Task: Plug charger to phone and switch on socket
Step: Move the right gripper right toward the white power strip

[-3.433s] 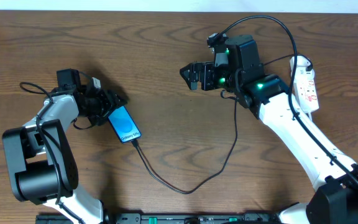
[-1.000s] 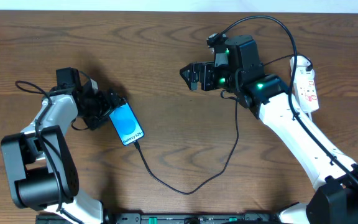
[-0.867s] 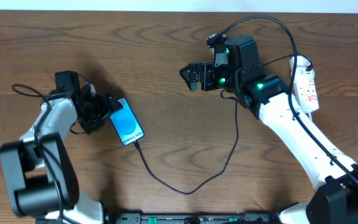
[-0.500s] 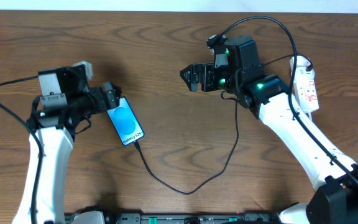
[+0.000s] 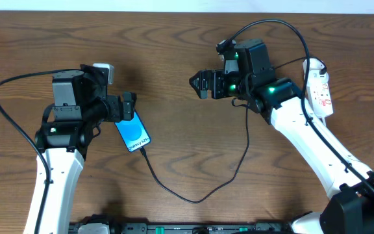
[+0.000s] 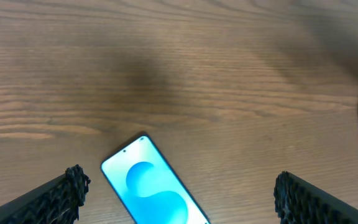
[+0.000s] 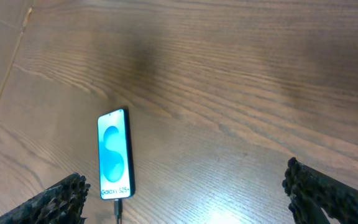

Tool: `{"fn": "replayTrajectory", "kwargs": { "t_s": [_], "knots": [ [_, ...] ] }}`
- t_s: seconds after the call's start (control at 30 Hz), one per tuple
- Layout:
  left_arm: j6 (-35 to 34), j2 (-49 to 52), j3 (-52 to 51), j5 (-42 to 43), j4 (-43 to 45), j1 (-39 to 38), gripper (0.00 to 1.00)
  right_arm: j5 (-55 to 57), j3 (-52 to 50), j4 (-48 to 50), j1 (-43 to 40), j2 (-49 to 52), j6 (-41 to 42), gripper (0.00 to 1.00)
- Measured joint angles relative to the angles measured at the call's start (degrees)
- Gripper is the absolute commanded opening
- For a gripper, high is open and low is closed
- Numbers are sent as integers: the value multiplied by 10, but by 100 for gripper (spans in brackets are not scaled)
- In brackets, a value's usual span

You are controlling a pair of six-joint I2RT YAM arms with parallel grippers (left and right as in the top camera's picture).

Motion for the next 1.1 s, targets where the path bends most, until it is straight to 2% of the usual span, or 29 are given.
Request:
{"fn": "replayTrajectory", "kwargs": {
  "t_s": [0.47,0.63,0.83,1.1],
  "knots": [
    [0,0,0,-13,0,0,98,-24,0,-7,0,0,13,99],
    [0,0,0,-14,0,0,98,-46,34,-92,-15,0,-1,99],
    [0,0,0,-14,0,0,98,-53,142,-214,-57,0,-43,99],
    [0,0,0,-13,0,0,98,-61,232,-287,-147,0,-83,99]
  ]
}}
